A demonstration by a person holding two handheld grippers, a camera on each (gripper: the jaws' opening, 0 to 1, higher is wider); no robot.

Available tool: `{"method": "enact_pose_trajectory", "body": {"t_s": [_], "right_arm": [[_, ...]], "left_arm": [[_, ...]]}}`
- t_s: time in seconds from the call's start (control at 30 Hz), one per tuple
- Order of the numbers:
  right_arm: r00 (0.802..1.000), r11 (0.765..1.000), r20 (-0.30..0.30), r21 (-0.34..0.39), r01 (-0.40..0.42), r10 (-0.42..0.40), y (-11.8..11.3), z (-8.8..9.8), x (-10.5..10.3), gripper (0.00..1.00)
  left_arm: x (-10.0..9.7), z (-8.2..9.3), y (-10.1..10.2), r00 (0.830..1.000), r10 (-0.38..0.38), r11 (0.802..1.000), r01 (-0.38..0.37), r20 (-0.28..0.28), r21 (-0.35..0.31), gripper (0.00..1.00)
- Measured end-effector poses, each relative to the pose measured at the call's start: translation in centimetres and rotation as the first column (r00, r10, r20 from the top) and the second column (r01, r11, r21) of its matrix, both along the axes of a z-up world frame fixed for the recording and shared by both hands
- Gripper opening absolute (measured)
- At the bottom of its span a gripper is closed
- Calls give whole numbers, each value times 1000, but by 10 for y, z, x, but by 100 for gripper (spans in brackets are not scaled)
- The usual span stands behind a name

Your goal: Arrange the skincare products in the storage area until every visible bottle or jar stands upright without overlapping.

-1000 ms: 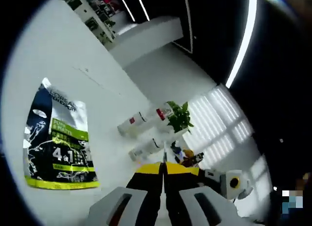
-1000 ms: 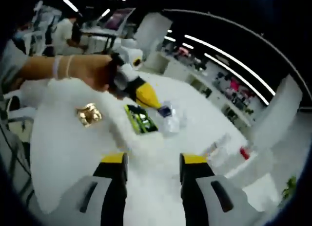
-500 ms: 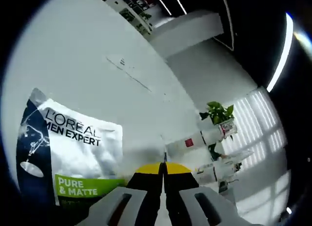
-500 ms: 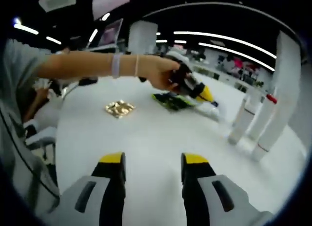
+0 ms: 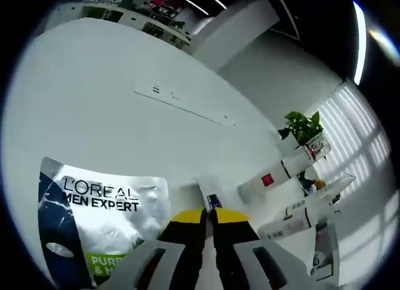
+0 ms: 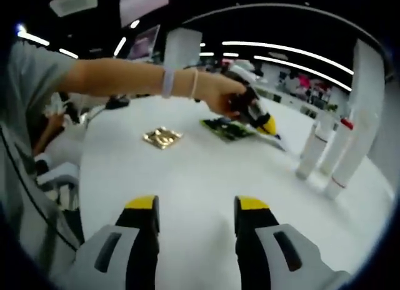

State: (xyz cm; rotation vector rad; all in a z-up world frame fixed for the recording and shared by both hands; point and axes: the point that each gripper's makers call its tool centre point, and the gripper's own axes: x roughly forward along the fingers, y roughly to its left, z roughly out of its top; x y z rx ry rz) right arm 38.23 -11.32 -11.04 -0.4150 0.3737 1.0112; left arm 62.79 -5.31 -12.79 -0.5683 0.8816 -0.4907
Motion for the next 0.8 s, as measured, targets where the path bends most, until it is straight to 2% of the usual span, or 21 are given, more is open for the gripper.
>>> {"method": "enact_pose_trajectory", "body": {"t_s": [0.07, 0.3, 0.4, 0.5, 0.6, 0.63, 0.67, 0.7, 0.8], "right_arm": [[1000, 1000, 4, 2, -1, 1, 0, 2, -1, 48], [1000, 1000, 17, 2, -4, 4, 1, 7, -3, 50], [1000, 1000, 13, 5, -16, 16, 3, 9, -4, 52], [999, 999, 2, 4, -34, 34, 7, 9, -4, 54], [999, 999, 5, 0, -43, 43, 9, 8, -4, 54], [999, 999, 6, 0, -46, 46, 9, 8, -4, 54], [999, 999, 7, 1, -47, 47, 10, 7, -4, 54], [999, 999, 20, 10, -42, 42, 11, 8, -4, 54], [998, 999, 25, 13, -52, 52, 14, 8, -8, 54]], "left_arm": [[1, 0, 0, 1000, -14, 1000, 14, 19, 22, 12], [7, 8, 3, 997, -12, 999, 9, 73, 42, 14], [8, 26, 2, 993, -34, 999, 36, 113, -15, 15], [-9, 51, 1, 980, -77, 995, 89, 183, -55, 21], [-38, 65, 5, 956, -188, 981, 194, 224, -7, 36], [-58, 67, 8, 943, -255, 966, 258, 212, 17, 40], [-74, 67, 9, 937, -285, 958, 285, 200, 29, 44], [-92, 69, 11, 922, -329, 944, 325, 207, 51, 48], [-125, 66, 23, 879, -424, 903, 393, 220, 172, 66]]}}
